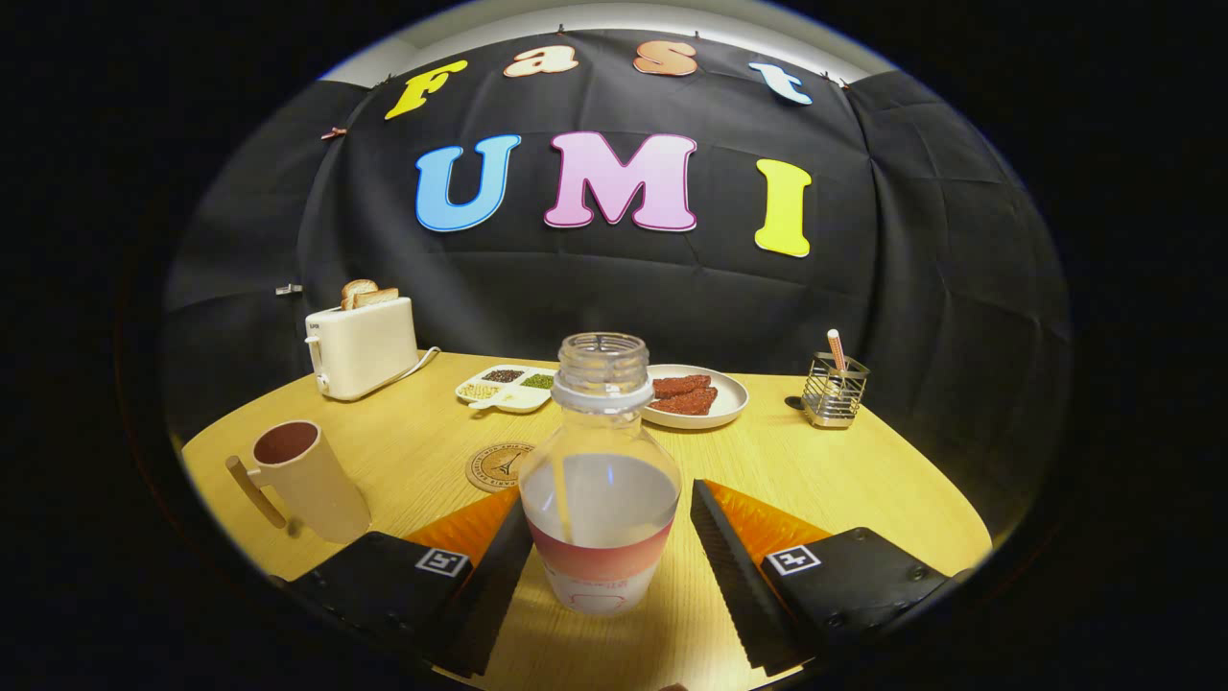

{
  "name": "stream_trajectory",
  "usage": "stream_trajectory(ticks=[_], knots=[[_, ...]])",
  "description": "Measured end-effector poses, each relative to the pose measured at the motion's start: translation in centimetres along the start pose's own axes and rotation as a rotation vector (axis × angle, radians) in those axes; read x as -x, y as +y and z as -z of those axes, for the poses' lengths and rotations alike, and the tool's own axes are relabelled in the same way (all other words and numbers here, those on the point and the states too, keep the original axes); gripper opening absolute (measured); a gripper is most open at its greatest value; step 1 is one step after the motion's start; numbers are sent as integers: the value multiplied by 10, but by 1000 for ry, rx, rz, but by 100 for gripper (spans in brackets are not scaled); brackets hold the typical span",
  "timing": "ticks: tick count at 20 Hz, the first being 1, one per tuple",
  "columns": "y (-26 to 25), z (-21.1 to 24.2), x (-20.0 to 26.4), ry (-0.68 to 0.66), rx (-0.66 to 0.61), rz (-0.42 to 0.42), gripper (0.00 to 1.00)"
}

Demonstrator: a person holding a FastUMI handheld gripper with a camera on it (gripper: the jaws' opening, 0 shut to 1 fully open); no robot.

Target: Take the bottle from table, then pour the juice into the cup, finally place the bottle on the coaster

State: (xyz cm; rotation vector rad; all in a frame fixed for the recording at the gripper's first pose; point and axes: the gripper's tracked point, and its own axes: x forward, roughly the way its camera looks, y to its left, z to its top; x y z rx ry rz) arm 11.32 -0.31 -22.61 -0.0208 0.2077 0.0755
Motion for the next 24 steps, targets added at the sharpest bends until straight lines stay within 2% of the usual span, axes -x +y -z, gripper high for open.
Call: stream_trajectory(ticks=[3, 4, 5, 9, 14, 18, 24], knots=[[6, 0, -4, -3, -3, -15, 91], [7, 0, -5, -3, -5, -15, 83], [7, 1, -6, 3, -7, -16, 80], [8, 2, -5, 36, -4, -39, 77], [-2, 0, -7, 114, 82, -43, 73], [-3, -28, 0, 103, 122, -41, 71], [21, -53, 1, 98, 251, -106, 70]])
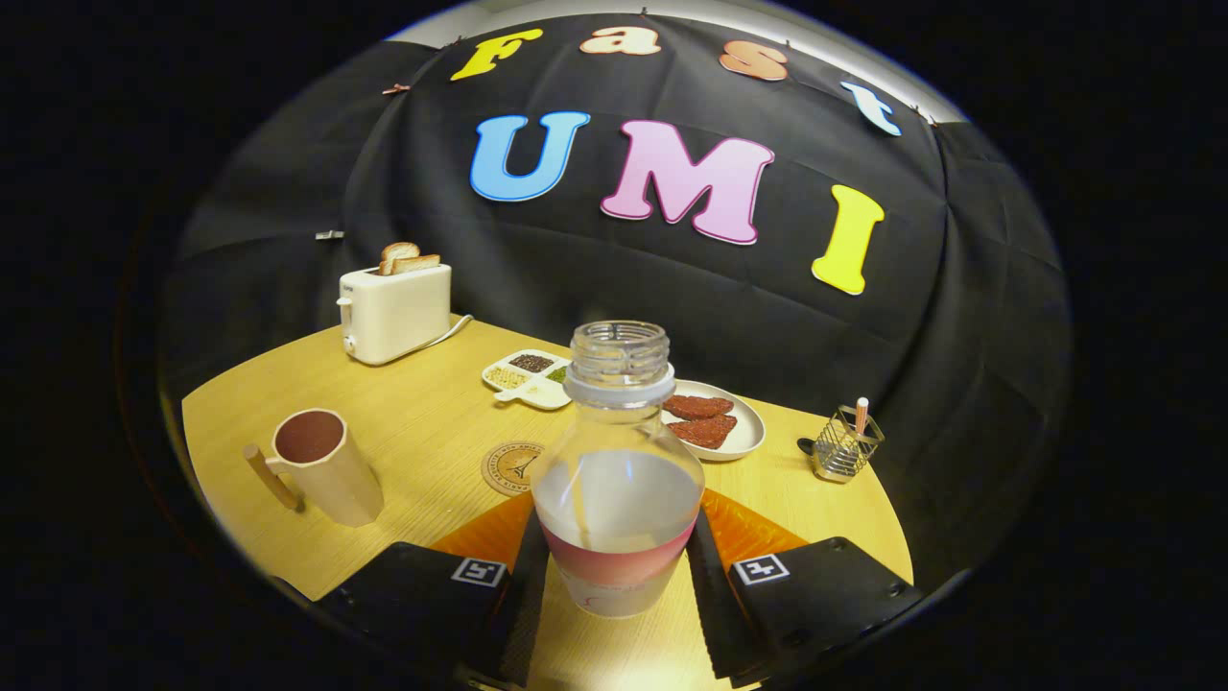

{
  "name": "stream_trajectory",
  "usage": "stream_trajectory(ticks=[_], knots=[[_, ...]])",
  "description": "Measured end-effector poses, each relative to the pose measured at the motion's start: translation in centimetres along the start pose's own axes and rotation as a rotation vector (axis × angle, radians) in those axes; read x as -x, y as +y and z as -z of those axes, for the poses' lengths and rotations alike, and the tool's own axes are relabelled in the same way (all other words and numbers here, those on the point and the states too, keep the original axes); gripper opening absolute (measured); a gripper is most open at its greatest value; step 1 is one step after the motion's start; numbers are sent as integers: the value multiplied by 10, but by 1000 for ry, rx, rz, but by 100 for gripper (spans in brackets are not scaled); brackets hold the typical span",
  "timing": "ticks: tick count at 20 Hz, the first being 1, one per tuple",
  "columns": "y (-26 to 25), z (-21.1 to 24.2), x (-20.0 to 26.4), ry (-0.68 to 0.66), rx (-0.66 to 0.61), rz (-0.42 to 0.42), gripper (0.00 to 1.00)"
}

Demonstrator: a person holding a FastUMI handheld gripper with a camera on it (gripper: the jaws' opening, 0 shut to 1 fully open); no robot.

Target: Take the bottle from table, then pour the juice into the cup, finally place the bottle on the coaster

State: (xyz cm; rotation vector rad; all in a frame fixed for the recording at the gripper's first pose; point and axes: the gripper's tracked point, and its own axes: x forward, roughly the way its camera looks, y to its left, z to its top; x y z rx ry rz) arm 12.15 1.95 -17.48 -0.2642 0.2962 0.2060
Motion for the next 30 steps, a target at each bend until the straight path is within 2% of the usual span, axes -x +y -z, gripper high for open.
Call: stream_trajectory(ticks=[17, 23, 30], knots=[[53, -39, -20, -37, 627, 40, 70], [67, -62, -25, -79, 801, 93, 70], [111, -76, -32, -171, 1102, 54, 70]])
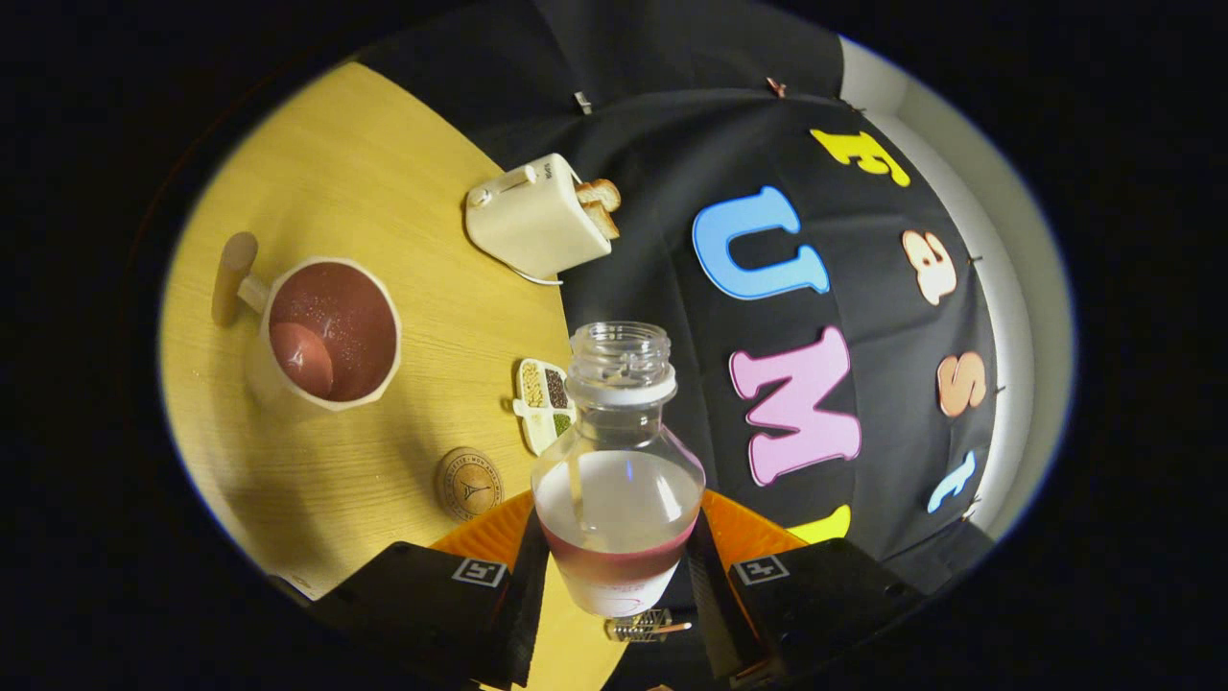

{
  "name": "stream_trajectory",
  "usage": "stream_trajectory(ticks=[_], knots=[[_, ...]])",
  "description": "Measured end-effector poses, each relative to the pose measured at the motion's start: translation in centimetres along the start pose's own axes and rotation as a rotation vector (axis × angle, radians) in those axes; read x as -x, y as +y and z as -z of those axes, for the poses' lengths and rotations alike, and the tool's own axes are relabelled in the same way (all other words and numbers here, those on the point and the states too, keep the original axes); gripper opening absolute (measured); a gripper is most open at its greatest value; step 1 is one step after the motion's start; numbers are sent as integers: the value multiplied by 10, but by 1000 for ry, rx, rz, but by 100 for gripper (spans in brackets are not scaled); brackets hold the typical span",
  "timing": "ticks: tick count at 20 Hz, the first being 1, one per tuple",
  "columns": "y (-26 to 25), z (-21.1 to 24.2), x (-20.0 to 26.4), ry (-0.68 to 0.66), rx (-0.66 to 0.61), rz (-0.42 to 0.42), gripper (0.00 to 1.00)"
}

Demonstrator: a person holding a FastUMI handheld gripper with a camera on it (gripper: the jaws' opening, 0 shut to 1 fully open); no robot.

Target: Take the bottle from table, then pour the juice into the cup, finally place the bottle on the coaster

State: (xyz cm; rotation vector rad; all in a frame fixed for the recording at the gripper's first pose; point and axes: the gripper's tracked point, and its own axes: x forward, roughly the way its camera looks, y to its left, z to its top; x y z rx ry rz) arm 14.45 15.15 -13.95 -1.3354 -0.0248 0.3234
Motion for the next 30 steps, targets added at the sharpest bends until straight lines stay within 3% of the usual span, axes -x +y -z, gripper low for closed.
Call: stream_trajectory(ticks=[13, 30], knots=[[40, -12, -14, -34, 304, -85, 70], [42, -23, -22, -127, 628, -75, 70]])
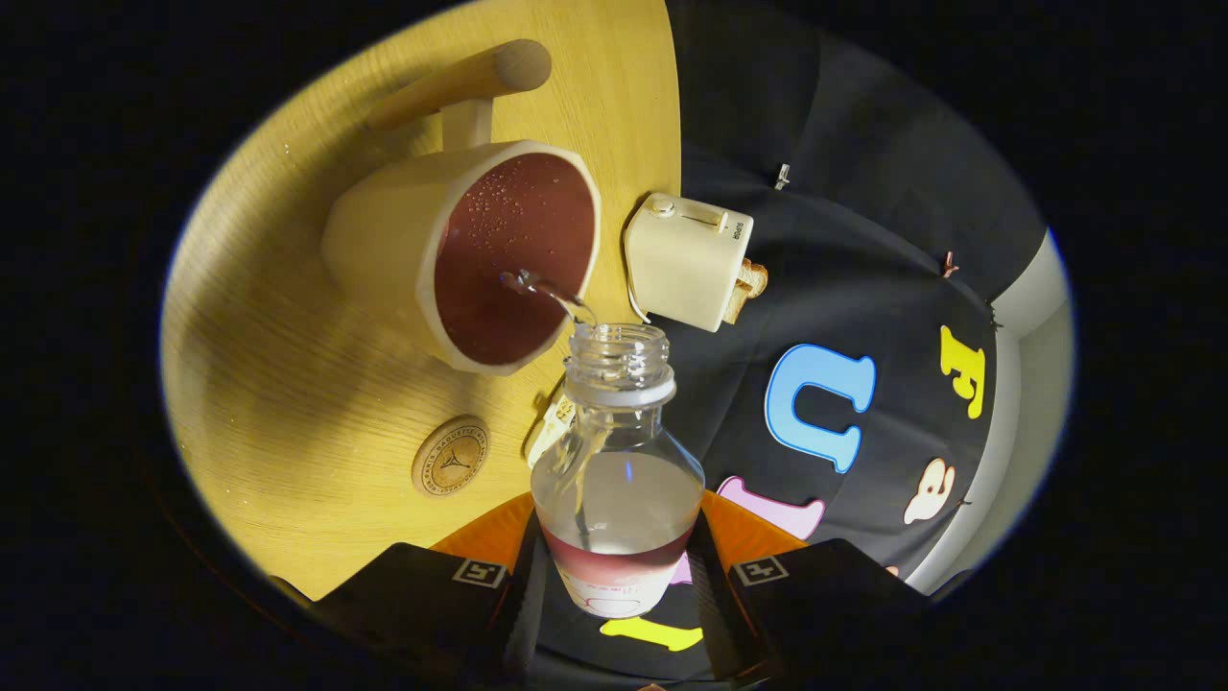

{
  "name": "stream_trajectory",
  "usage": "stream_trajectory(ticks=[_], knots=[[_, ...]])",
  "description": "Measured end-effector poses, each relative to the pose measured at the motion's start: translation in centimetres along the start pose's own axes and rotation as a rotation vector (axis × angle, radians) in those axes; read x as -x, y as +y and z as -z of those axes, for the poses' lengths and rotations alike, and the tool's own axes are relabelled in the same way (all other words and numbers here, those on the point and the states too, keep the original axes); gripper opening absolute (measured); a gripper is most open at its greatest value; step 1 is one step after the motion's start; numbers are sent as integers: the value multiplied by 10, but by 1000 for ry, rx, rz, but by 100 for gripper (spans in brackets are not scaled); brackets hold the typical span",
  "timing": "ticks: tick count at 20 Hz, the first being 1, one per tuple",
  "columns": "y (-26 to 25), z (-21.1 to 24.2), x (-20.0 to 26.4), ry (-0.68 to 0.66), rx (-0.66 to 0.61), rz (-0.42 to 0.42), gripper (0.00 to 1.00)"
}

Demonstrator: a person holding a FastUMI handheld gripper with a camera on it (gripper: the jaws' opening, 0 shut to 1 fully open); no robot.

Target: Take the bottle from table, then pour the juice into the cup, finally place the bottle on the coaster

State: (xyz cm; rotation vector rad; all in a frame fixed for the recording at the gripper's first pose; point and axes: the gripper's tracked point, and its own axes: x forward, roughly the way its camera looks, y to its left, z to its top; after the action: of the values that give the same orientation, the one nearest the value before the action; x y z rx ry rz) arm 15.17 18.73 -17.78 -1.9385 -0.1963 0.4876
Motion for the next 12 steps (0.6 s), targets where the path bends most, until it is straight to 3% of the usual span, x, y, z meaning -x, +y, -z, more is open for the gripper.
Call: stream_trajectory(ticks=[12], knots=[[-15, -3, -11, -35, 125, 26, 70]])
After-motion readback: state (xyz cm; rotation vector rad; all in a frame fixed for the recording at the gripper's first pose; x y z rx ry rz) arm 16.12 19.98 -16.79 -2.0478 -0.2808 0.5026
